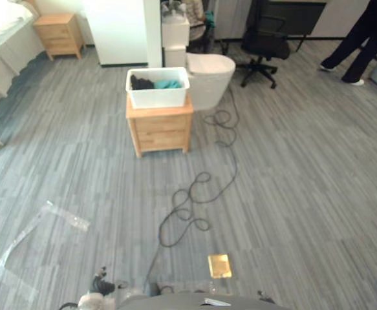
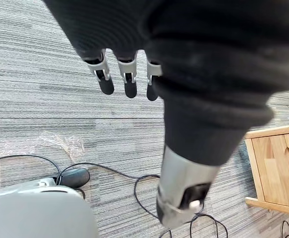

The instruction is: Pick up the laundry basket with both hands and put the clothes into the washing machine.

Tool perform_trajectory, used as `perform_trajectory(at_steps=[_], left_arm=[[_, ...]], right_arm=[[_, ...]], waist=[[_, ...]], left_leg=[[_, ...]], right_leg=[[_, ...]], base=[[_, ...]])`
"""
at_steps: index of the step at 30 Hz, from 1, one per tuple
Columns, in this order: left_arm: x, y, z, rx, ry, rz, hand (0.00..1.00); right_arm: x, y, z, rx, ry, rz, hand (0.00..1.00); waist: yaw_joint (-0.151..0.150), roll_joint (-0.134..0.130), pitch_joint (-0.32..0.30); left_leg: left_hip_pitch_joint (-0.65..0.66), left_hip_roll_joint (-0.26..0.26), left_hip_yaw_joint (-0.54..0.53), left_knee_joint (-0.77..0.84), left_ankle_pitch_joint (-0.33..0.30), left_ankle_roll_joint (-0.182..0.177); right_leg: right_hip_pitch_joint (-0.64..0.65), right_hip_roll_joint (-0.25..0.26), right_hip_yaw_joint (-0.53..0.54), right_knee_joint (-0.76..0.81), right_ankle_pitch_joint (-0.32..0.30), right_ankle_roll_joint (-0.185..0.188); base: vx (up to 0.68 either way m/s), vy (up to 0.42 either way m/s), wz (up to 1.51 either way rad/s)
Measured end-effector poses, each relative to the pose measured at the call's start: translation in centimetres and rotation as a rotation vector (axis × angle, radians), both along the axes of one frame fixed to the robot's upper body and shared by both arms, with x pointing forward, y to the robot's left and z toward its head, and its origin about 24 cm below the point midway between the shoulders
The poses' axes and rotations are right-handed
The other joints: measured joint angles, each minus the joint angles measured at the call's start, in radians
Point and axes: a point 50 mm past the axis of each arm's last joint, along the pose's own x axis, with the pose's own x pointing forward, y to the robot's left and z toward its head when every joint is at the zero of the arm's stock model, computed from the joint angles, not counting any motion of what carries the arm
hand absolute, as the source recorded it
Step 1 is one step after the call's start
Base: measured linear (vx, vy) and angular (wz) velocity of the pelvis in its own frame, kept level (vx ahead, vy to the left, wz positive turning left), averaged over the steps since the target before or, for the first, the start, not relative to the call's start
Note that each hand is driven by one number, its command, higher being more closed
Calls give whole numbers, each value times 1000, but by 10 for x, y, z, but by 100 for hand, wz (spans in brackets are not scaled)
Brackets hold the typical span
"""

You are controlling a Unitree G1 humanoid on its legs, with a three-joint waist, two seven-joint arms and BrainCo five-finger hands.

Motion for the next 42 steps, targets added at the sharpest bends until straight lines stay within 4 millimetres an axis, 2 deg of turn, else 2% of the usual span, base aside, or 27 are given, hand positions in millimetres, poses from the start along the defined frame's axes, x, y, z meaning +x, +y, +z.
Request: perform_trajectory(at_steps=[6, 13, 22, 28, 35, 36, 37, 39, 40, 41, 42], left_arm=[[2, 0, 1, 9, -12, -25, 0], [2, 4, 2, -11, -26, 43, 0], [4, 3, 2, -34, -34, 51, 0], [5, 4, 2, -35, -41, 59, 0], [8, 4, 4, -36, -61, 71, 0], [9, 4, 4, -37, -63, 72, 0], [9, 4, 4, -39, -68, 74, 0], [14, 3, 6, -46, -91, 70, 0], [15, 2, 7, -49, -99, 70, 0], [17, -1, 7, -56, -105, 68, 0], [18, -2, 7, -61, -106, 64, 0]], right_arm=[[0, 1, 0, -1, -5, 4, 0], [3, 3, 0, 4, -17, 16, 0], [18, 10, 1, 16, -48, 51, 0], [22, 14, 1, 27, -56, 59, 0], [24, 13, 2, 31, -63, 53, 0], [25, 13, 2, 32, -64, 51, 0], [25, 11, 2, 40, -69, 39, 0], [24, 9, 2, 44, -73, 16, 0], [25, 8, 3, 42, -76, 18, 0], [31, 7, 5, 42, -98, 14, 0], [35, 4, 7, 38, -115, 9, 0]], waist=[[0, -7, 7], [1, -17, 12], [0, -19, 12], [2, -22, 14], [13, -26, 19], [14, -25, 20], [15, -30, 26], [9, -30, 30], [12, -32, 32], [20, -19, 42], [14, -12, 60]], left_leg=[[-4, -1, -2, 0, -3, -4], [-10, -3, -13, 0, 1, 3], [-3, -1, -4, -1, 0, 2], [-12, -2, 4, -1, -5, -3], [-40, -12, -1, 0, -18, 8], [-39, -16, -2, 0, -24, 14], [-33, -26, -8, 1, -39, 24], [-16, -57, -37, 6, -64, 43], [-11, -63, -39, 5, -73, 50], [10, -65, -45, 6, -84, 64], [53, -65, -58, 7, -88, 79]], right_leg=[[1, -3, -14, -9, 4, 3], [5, -3, -30, -15, 10, -5], [8, -3, -25, -14, 11, -5], [0, -3, -15, -29, 13, 5], [-28, -16, -26, -17, 0, 15], [-33, -20, -28, 0, -12, 19], [-48, -35, -36, 56, -52, 32], [-84, -87, -67, 225, -142, 75], [-116, -102, -73, 306, -160, 79], [-197, -128, -85, 503, -165, 74], [-259, -150, -92, 674, -170, 37]], base=[[-22, -4, 1], [31, -15, 4], [-13, -5, -1], [-40, -2, -3], [35, 4, 2], [125, 35, 14], [148, 58, 27], [187, 81, 40], [177, 102, 22], [208, 116, 19], [186, 104, 23]])
